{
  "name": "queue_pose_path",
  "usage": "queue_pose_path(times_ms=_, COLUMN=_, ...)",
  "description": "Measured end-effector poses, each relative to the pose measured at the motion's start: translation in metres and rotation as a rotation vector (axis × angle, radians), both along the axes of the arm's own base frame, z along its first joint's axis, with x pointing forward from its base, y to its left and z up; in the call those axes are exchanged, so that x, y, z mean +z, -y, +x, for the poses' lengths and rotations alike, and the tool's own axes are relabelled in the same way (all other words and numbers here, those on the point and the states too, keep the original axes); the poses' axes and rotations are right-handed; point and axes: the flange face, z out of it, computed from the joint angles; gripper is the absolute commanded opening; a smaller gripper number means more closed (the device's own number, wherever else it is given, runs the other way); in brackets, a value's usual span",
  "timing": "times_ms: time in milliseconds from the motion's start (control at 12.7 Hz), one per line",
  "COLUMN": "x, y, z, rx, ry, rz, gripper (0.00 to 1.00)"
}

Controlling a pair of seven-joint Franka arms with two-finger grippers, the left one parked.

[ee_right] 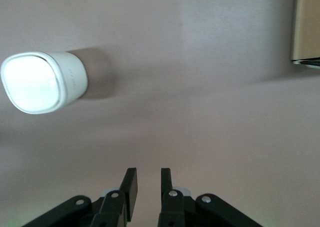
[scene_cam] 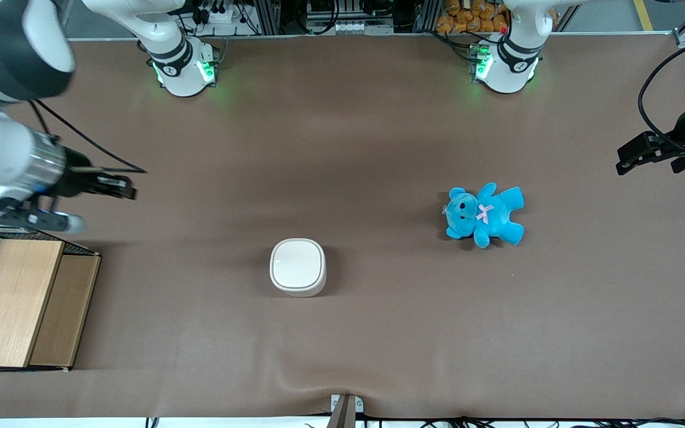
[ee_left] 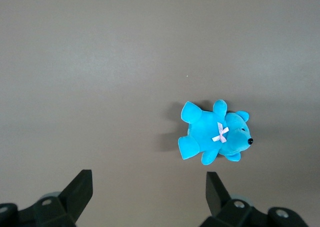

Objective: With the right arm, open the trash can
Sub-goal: 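Move the right gripper over the white trash can's lid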

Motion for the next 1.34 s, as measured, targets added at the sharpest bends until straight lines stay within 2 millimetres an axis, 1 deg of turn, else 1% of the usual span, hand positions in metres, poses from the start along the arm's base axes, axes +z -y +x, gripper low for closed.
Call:
queue_pose_path(times_ms=79, x=-0.008, y=-0.017, z=0.006, rx=0.006, ry=0.018, rz=0.004, gripper=0.07)
queue_pose_path(times_ms=157, x=-0.017, y=-0.034, z=0.011, rx=0.021, ry=0.032, rz=0.009, gripper=0.03)
queue_pose_path(times_ms=315, x=-0.036, y=-0.064, z=0.019, rx=0.033, ry=0.057, rz=0.016, gripper=0.02)
queue_pose_path(times_ms=393, x=-0.046, y=-0.077, z=0.023, rx=0.009, ry=0.070, rz=0.018, gripper=0.00)
queue_pose_path(times_ms=551, x=-0.066, y=-0.103, z=0.032, rx=-0.027, ry=0.102, rz=0.027, gripper=0.00)
queue_pose_path(times_ms=708, x=-0.086, y=-0.126, z=0.038, rx=-0.027, ry=0.121, rz=0.036, gripper=0.00)
queue_pose_path(times_ms=865, x=-0.107, y=-0.140, z=0.046, rx=-0.028, ry=0.139, rz=0.045, gripper=0.00)
queue_pose_path(times_ms=1022, x=-0.130, y=-0.146, z=0.050, rx=-0.025, ry=0.122, rz=0.041, gripper=0.00)
queue_pose_path(times_ms=1180, x=-0.151, y=-0.161, z=0.047, rx=-0.042, ry=0.095, rz=0.032, gripper=0.00)
queue_pose_path(times_ms=1337, x=-0.161, y=-0.182, z=0.045, rx=-0.073, ry=0.109, rz=0.038, gripper=0.00)
